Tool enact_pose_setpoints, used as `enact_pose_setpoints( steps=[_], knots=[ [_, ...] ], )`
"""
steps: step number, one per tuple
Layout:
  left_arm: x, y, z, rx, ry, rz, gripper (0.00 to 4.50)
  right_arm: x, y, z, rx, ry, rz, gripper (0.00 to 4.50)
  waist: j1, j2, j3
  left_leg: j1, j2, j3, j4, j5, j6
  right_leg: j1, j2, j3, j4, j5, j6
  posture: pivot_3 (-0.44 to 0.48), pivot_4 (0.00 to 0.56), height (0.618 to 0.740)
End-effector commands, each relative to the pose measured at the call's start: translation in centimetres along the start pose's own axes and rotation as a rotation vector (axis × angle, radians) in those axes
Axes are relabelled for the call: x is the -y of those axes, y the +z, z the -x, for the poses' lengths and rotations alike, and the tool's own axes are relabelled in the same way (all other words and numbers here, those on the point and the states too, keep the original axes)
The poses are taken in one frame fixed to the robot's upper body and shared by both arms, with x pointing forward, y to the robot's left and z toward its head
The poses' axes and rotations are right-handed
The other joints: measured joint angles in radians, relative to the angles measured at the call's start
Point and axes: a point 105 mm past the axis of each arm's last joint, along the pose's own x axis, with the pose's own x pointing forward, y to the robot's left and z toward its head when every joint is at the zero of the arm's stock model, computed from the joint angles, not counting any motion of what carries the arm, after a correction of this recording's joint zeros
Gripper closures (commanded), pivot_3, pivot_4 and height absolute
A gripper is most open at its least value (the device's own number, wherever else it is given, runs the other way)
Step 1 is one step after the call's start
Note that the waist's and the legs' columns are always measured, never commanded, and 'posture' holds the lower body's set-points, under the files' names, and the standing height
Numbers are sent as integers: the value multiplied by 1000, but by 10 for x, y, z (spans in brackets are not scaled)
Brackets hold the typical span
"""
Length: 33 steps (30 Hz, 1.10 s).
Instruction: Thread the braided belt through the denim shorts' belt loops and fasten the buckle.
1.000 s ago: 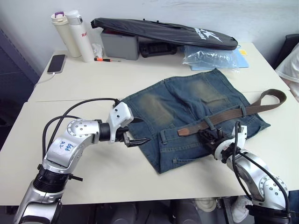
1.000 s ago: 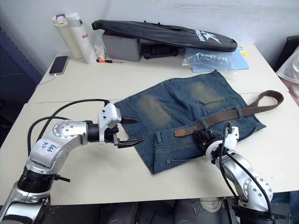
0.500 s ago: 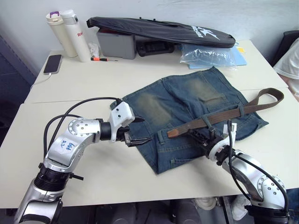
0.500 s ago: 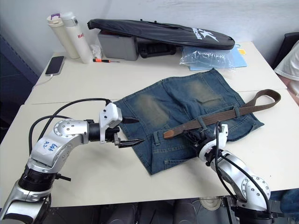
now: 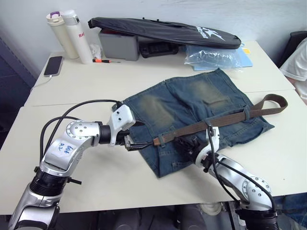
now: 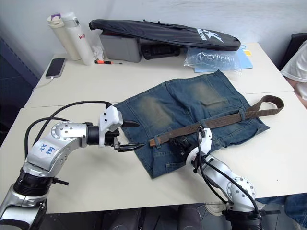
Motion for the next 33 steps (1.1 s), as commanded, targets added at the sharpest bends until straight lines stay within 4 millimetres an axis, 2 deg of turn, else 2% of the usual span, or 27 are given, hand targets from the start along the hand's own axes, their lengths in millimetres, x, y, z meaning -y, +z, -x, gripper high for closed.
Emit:
enact_pose_setpoints(
  steps=[1,3,6,9,10,11,13,19,32,33],
  knots=[
    [0,11,6,12,-3,-42,0,-7,-23,-8,-103,42,41,4467,-6,0,0,0,0,0,0,0,0,0,0,0,0,0,0,0,150,740],
    [0,11,6,8,-7,-44,0,-4,-27,-11,-120,34,52,4467,-12,0,0,0,1,0,0,0,0,0,1,0,0,0,0,0,150,740],
    [0,12,5,6,-18,-47,0,-3,-21,-13,-96,39,42,4467,-18,-1,-1,1,1,0,-1,0,1,0,1,0,1,0,-1,0,150,740],
    [-1,14,2,10,-26,-49,0,-8,-10,-8,-45,66,12,3557,-18,-2,-1,1,1,1,-1,0,1,0,1,1,4,0,-1,0,150,740],
    [-1,14,2,11,-28,-50,0,-9,-7,-6,-35,69,14,2996,-17,-1,-1,2,1,1,-1,0,1,-1,1,1,4,0,-1,0,150,740],
    [-1,14,1,12,-29,-50,0,-9,-5,-5,-29,70,17,2758,-16,-1,-1,1,1,1,-1,0,1,-1,1,1,5,0,-1,0,150,740],
    [-1,15,-1,20,-35,-52,0,-5,11,7,35,53,7,1789,-15,-1,-1,1,1,1,-1,0,1,-2,1,2,5,0,-1,0,150,740],
    [-2,18,-8,39,-46,-59,0,-6,42,27,148,33,9,1789,1,-1,0,0,-1,1,1,-1,0,-1,1,5,5,0,0,0,150,740],
    [-4,18,-11,50,-44,-72,0,-13,74,43,228,50,-26,1789,8,0,0,0,-1,5,1,-1,0,-1,1,9,0,1,1,0,150,740],
    [-4,18,-11,50,-44,-74,0,-9,75,43,231,31,-37,1789,9,0,0,0,-1,6,1,-1,0,-1,1,9,0,1,2,0,150,740]
  ],
)
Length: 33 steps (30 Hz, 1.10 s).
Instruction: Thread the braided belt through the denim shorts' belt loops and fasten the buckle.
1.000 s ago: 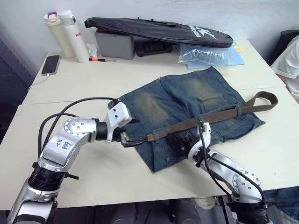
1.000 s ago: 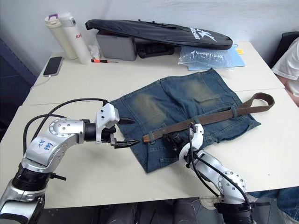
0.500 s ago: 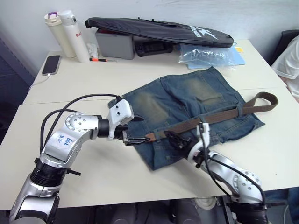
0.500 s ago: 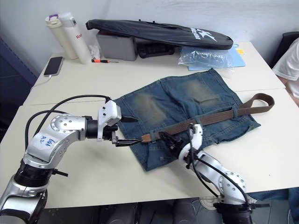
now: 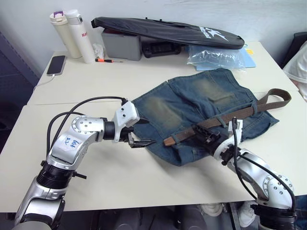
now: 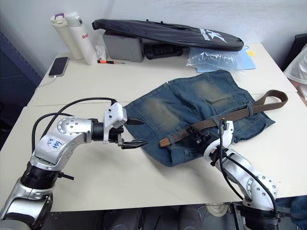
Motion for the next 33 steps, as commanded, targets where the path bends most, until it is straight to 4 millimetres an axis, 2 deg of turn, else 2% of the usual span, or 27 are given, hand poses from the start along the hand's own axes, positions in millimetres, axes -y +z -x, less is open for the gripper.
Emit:
enact_pose_setpoints(
  steps=[1,3,7,13,16,18,19,20,21,24,31,33],
  knots=[
    [0,9,0,26,-2,-43,0,-6,14,5,52,9,-10,1789,0,0,0,0,0,0,0,0,0,0,0,0,0,0,0,0,150,740],
    [0,9,0,28,-1,-44,0,1,14,4,51,-24,-22,1789,1,0,0,0,0,0,0,0,0,0,0,0,0,0,0,0,150,740],
    [0,9,-1,32,4,-47,0,30,19,0,125,-186,-133,1789,1,0,0,0,0,1,0,0,0,0,0,1,-1,1,0,0,150,740],
    [1,7,-3,34,6,-45,0,26,11,2,100,-168,-195,1789,1,0,0,0,0,1,1,0,0,0,0,2,-1,1,0,0,150,740],
    [1,7,-5,39,6,-44,0,17,4,5,60,-120,-224,1789,1,0,0,0,0,1,0,0,0,0,0,2,-1,1,0,0,150,740],
    [1,7,-7,44,7,-44,0,9,-5,12,-35,-95,-59,1789,0,1,0,0,0,1,0,-1,1,0,0,2,-1,1,0,0,150,740],
    [2,8,-7,47,5,-44,0,10,-16,18,-142,-137,197,1789,0,3,0,0,0,2,0,-1,1,0,0,2,-1,1,0,0,150,740],
    [2,8,-8,50,3,-44,0,15,-24,24,-238,-173,375,1789,0,6,1,0,0,2,1,-1,1,0,0,2,-1,1,0,0,150,740],
    [3,8,-9,52,1,-43,0,14,-28,29,-291,-170,476,1789,1,6,0,-1,-1,4,1,-2,2,0,0,4,-1,1,-1,0,150,740],
    [4,7,-11,54,-4,-43,0,-1,-17,29,-270,-106,520,1789,2,-3,-1,0,0,4,1,-3,5,1,1,3,-4,1,-1,0,150,740],
    [6,6,-15,63,-7,-37,0,-14,-4,27,-233,-54,476,1789,2,-2,0,0,1,4,2,-4,6,1,3,4,-4,2,-1,0,150,740],
    [6,6,-15,63,-8,-36,0,-17,-4,26,-226,-41,450,1270,2,-2,0,0,1,4,2,-4,6,1,3,4,-4,2,-1,0,150,740]
  ],
)
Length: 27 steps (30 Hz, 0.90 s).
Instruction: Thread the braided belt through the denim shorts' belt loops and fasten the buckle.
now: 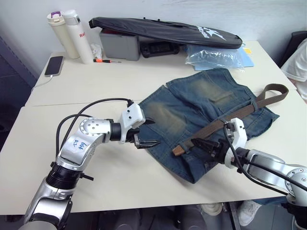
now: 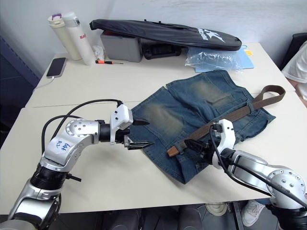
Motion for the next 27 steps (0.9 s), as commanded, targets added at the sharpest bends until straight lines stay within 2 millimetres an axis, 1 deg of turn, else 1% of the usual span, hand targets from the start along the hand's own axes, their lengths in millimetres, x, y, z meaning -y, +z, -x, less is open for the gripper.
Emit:
enact_pose_setpoints(
  steps=[1,3,6,12,19,24,27],
  knots=[
    [1,5,1,18,3,-29,0,-12,14,5,60,54,-29,1056,0,0,0,0,0,0,0,0,0,0,0,0,0,0,0,0,150,740],
    [1,4,1,18,3,-28,0,-15,16,4,74,64,-39,261,0,0,0,0,0,0,0,0,0,0,0,0,0,0,0,0,150,740],
    [2,4,1,17,2,-28,0,-18,18,4,84,71,-53,261,0,0,0,0,0,0,0,0,0,0,0,0,0,0,0,0,150,740],
    [1,5,1,17,-3,-31,0,-18,19,7,80,56,-53,261,0,0,0,0,0,0,0,0,0,0,0,0,0,0,0,0,150,740],
    [1,5,0,17,-11,-35,0,11,18,17,73,-45,-71,261,3,0,0,0,0,0,0,0,0,0,0,0,-1,1,0,0,150,740],
    [1,6,-1,19,-13,-40,0,24,32,12,181,-41,-185,261,0,0,0,0,0,1,0,0,0,0,0,0,-1,1,-1,0,150,740],
    [-1,6,-1,18,-10,-42,0,30,39,10,220,-33,-216,261,0,1,0,0,0,1,0,0,0,0,0,0,0,1,-1,0,150,740]
  ],
)
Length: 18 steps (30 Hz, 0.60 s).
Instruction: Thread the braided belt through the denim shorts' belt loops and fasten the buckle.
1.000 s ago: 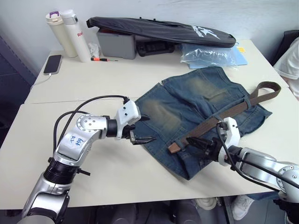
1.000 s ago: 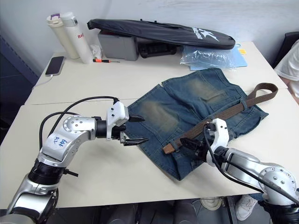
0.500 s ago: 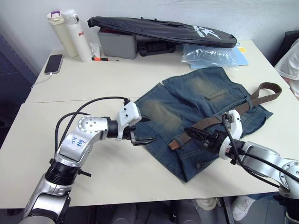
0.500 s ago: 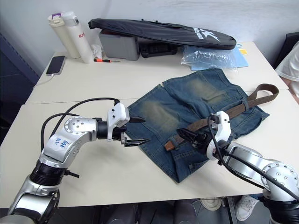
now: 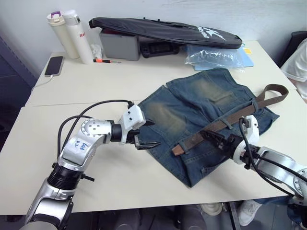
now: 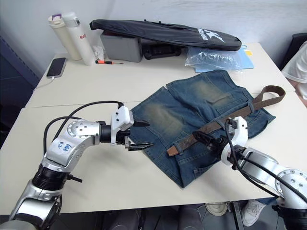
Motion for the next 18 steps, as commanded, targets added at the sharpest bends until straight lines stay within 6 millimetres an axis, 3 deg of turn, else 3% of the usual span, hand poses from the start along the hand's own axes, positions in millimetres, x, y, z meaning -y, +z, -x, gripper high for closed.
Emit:
enact_pose_setpoints(
  steps=[1,6,7,9,16,18],
  knots=[
    [-2,10,2,21,5,-48,0,-4,20,1,87,44,-24,261,0,0,0,0,0,0,0,0,0,0,0,0,0,0,0,0,150,740],
    [-3,10,2,19,7,-51,0,-1,20,-5,86,53,-43,261,0,0,0,0,0,0,0,0,0,0,0,0,0,1,2,0,150,740],
    [-3,10,2,19,7,-52,0,-1,19,-7,83,55,-49,495,0,0,0,0,0,0,0,0,0,0,0,0,0,1,2,0,150,740],
    [-3,11,3,19,9,-52,0,-5,15,-8,69,80,-62,1060,1,0,0,0,0,0,0,0,0,0,0,0,0,1,2,0,150,740],
    [-4,10,4,14,11,-54,0,-13,-3,-11,24,119,-80,4293,0,1,0,0,0,0,0,0,0,0,0,0,2,2,3,0,150,740],
    [-4,10,3,13,10,-55,0,-13,-16,-14,-10,118,-67,4407,0,1,0,0,0,0,0,0,0,0,0,0,2,2,3,0,150,740]
  ],
)
